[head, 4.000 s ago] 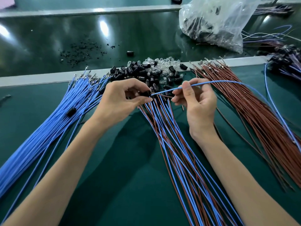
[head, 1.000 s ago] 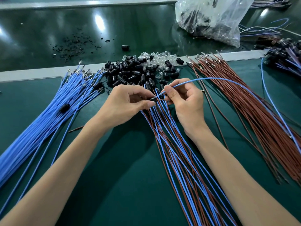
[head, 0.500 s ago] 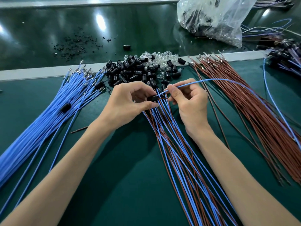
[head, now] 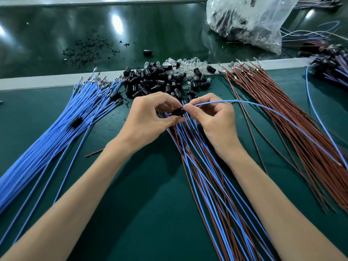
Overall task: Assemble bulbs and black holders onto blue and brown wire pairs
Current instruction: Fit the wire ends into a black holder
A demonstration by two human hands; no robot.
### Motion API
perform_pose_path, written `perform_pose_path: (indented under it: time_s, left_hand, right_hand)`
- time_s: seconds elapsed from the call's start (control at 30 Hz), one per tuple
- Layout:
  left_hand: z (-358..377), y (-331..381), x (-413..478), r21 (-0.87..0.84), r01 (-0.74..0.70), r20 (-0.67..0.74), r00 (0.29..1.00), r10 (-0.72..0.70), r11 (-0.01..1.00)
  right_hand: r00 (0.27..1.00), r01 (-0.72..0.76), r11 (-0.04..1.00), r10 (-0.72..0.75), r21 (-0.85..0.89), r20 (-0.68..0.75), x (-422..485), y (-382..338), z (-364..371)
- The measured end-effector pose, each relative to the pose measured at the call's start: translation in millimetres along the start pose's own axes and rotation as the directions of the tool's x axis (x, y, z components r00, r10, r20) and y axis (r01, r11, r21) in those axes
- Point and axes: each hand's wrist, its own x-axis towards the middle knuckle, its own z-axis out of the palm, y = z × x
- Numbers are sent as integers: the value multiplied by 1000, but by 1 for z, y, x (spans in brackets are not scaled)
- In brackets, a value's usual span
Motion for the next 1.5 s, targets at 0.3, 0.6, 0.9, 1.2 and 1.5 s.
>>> perform_pose_path:
  time_s: [0.3,0.6,0.9,1.2,1.5]
  left_hand:
    - [-5,0,1,172,-94,0,995,95,981]
    - [-9,-9,4,211,-23,-47,998,34,977]
    - [-11,-10,5,200,23,-34,999,-17,980]
    - [-11,1,4,104,21,57,998,-27,994]
    - [-29,0,7,37,87,104,991,-90,996]
  right_hand:
    - [995,-80,982,88,171,-38,4,5,-1]
    - [952,-133,907,230,400,-205,12,5,-6]
    - [930,-89,752,298,653,-216,13,-2,-5]
    - [980,-157,972,175,173,-92,5,3,2]
    - [979,-184,982,187,47,-87,4,-3,1]
